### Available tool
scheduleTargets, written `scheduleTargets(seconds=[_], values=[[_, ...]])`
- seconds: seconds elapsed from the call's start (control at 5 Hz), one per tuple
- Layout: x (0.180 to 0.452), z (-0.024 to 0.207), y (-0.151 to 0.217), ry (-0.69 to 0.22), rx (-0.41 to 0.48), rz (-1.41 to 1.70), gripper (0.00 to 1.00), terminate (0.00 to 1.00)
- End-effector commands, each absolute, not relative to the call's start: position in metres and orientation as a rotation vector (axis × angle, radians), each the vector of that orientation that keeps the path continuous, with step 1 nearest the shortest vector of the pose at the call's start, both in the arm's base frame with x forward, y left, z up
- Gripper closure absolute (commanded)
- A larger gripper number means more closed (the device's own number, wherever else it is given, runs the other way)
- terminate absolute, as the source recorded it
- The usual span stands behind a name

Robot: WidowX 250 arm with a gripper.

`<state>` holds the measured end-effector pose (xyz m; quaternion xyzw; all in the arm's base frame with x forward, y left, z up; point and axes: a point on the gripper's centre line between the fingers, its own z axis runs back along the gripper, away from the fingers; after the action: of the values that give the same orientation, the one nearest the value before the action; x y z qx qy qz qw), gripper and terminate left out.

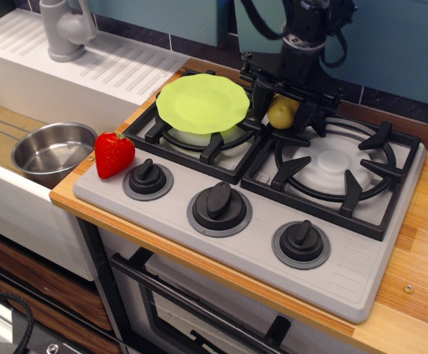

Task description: Put potato on plate and strawberry in pot or pan in sink

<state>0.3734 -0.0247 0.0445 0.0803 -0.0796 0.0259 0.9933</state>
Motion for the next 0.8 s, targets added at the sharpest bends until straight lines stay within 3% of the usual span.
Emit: scheduleTargets(seconds=[0.0, 0.2, 0.6], values=[[0.372, 0.101, -0.025, -0.207, 0.157, 0.055, 1.0, 0.0], [0.373, 0.103, -0.02, -0.22, 0.161, 0.043, 1.0, 0.0], [0.385, 0.1, 0.034, -0.272, 0.188, -0.086, 1.0, 0.0]])
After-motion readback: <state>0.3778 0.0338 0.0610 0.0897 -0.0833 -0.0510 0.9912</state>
